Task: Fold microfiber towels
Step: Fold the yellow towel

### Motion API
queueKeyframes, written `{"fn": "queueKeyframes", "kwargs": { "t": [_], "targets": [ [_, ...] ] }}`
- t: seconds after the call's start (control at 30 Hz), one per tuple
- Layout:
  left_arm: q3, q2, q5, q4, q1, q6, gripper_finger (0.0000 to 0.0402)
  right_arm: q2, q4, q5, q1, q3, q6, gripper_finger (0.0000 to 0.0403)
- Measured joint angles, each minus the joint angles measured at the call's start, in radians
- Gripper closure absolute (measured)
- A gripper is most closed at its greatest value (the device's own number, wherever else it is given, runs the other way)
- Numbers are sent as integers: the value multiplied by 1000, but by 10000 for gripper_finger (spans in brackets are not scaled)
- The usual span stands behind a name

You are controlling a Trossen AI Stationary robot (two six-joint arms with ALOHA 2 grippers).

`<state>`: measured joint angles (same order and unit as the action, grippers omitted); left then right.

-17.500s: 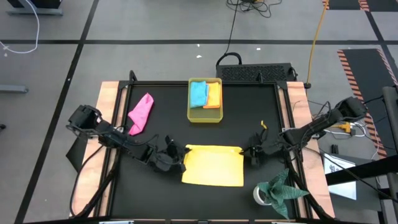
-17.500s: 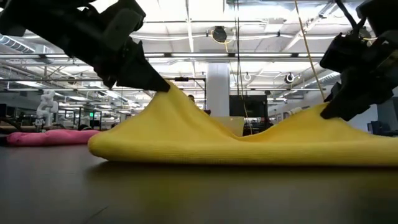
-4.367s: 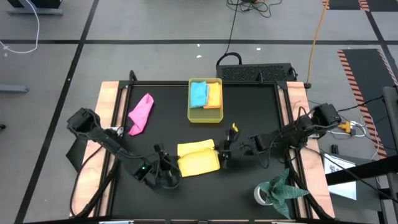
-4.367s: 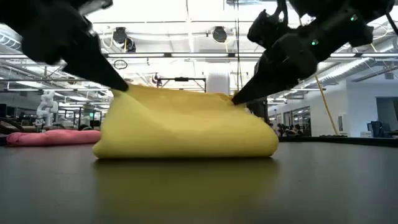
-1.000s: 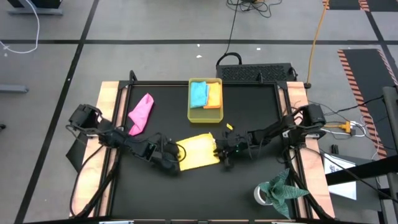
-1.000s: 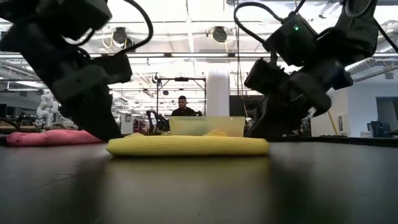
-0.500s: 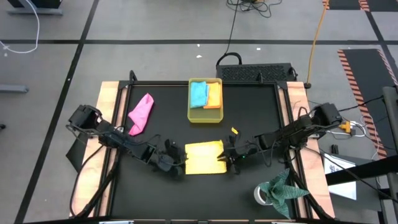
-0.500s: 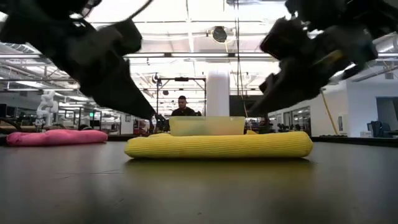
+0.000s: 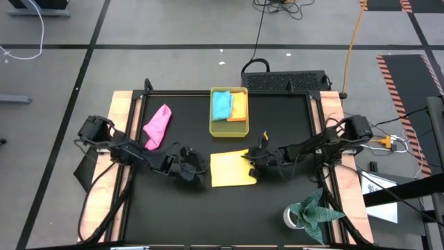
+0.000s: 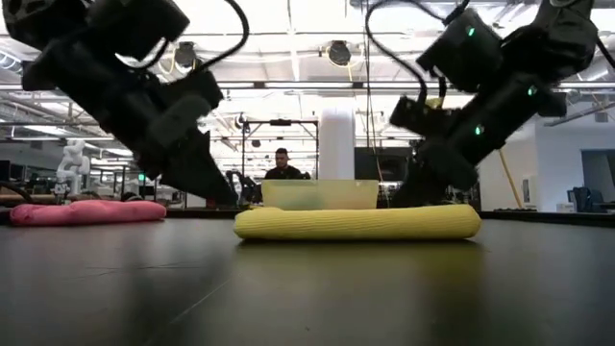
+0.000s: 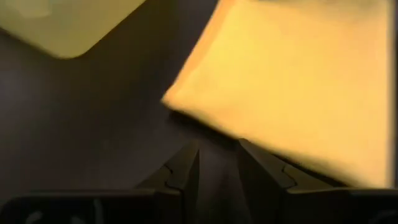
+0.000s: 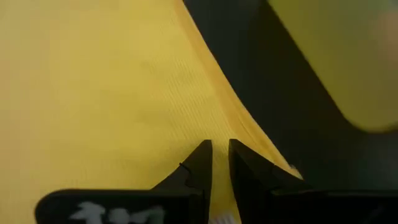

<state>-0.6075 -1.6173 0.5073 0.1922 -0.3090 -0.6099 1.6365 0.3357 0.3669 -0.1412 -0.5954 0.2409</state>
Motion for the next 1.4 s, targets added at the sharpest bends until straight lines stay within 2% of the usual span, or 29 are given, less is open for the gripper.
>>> {"fn": "queueKeyframes", "kwargs": {
  "t": [0.2,0.37,0.6,0.77,0.87,1.03,1.2,1.3,1.4],
  "targets": [
    [-1,0,10,148,-12,126,293,-91,-5,-4,-12,-2,-2,360],
    [-1,0,10,179,55,209,293,-88,-17,-5,-6,-1,0,360],
    [-1,-35,-51,200,146,220,293,-49,-9,-5,24,40,25,360],
    [-2,-146,-82,277,152,207,293,-50,9,-4,36,94,69,360],
    [-1,-189,-83,275,151,149,293,-50,28,-9,32,112,73,360],
    [-5,-186,-71,208,104,47,293,-51,85,-117,32,128,46,360],
    [-1,-128,-122,181,-24,-48,293,-49,162,-285,14,131,-37,360],
    [0,-76,-126,209,-101,-85,293,-49,214,-376,-12,131,-96,360],
    [0,-37,-82,267,-158,-49,293,-49,278,-425,-44,131,-169,360]
  ]
}}
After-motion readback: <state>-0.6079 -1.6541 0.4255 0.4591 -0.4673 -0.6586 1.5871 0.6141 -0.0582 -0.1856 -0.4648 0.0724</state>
